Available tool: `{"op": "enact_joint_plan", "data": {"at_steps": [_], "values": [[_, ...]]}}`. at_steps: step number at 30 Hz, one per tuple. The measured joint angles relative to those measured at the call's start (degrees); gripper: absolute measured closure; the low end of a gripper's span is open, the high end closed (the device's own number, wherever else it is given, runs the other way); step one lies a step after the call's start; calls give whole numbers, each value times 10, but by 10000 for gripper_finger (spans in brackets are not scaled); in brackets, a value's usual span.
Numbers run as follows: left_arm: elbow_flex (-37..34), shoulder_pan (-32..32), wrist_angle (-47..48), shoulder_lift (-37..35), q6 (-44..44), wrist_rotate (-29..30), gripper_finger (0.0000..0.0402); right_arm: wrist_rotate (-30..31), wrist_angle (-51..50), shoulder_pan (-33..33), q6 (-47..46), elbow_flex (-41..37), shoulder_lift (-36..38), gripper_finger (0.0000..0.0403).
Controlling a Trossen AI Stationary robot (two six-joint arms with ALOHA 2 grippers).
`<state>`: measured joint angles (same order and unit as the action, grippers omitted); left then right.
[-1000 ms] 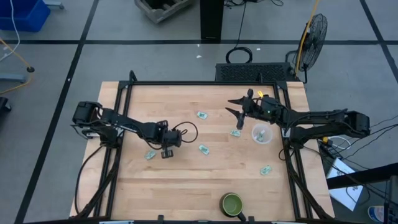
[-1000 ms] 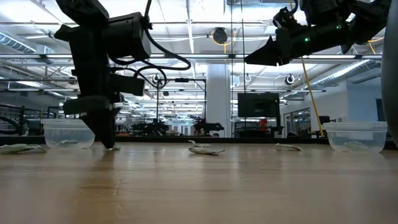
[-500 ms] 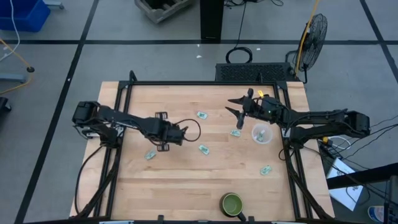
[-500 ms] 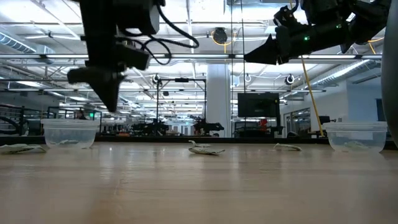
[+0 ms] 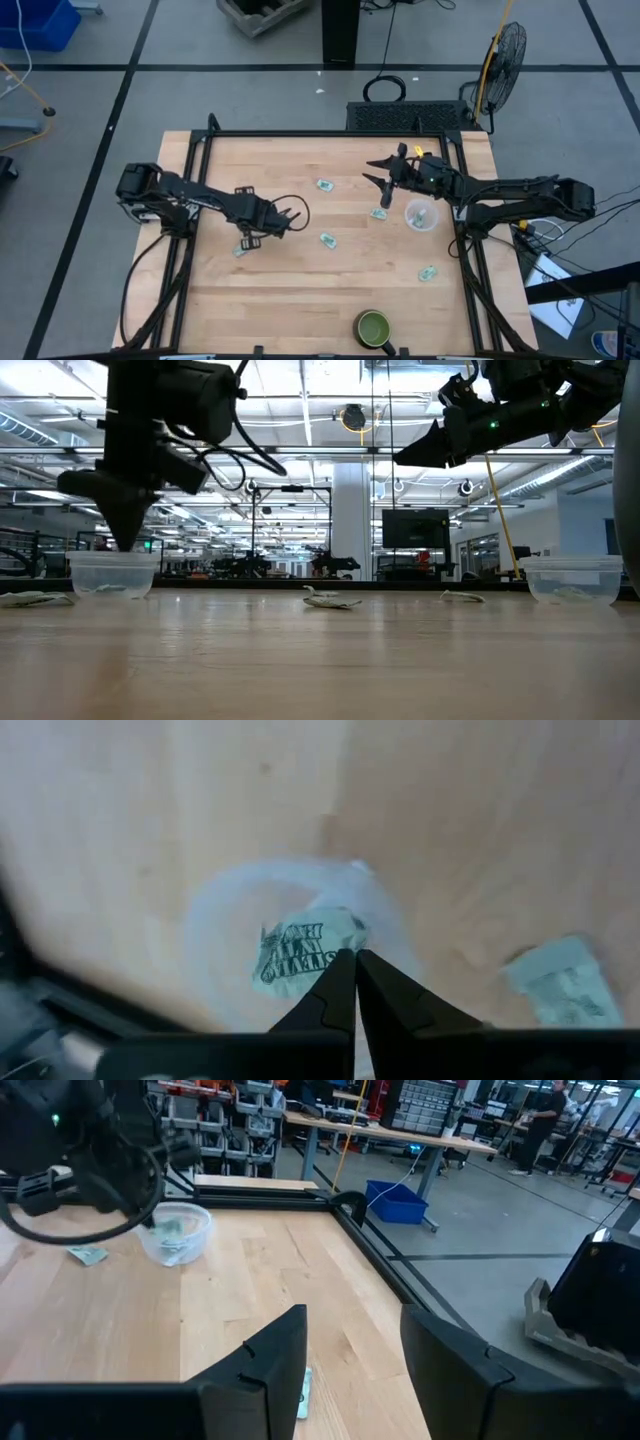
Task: Pick and place Stevia / Truvia into bins
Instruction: Put the stevia packet into the left transparent container
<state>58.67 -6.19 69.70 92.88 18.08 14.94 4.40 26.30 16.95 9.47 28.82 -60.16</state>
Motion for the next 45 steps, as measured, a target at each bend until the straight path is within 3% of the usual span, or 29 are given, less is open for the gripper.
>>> {"op": "enact_joint_plan", "data": {"at_steps": [5,19,27,31,35,41,45], "values": [[-26,2,-31,0,-11,-24,392,0,0,0,0,0,0,247],[-33,5,-27,0,-14,4,319,0,24,0,2,0,0,247],[16,4,111,0,12,-1,316,0,24,0,2,0,0,247],[50,-5,147,0,56,-40,316,0,22,0,2,0,0,247],[60,-37,144,0,94,-105,316,0,15,0,2,0,0,247],[51,-139,136,-2,151,-130,316,0,-9,0,2,0,0,247],[31,-207,84,-46,218,-128,316,0,-14,0,2,0,0,247]]}}
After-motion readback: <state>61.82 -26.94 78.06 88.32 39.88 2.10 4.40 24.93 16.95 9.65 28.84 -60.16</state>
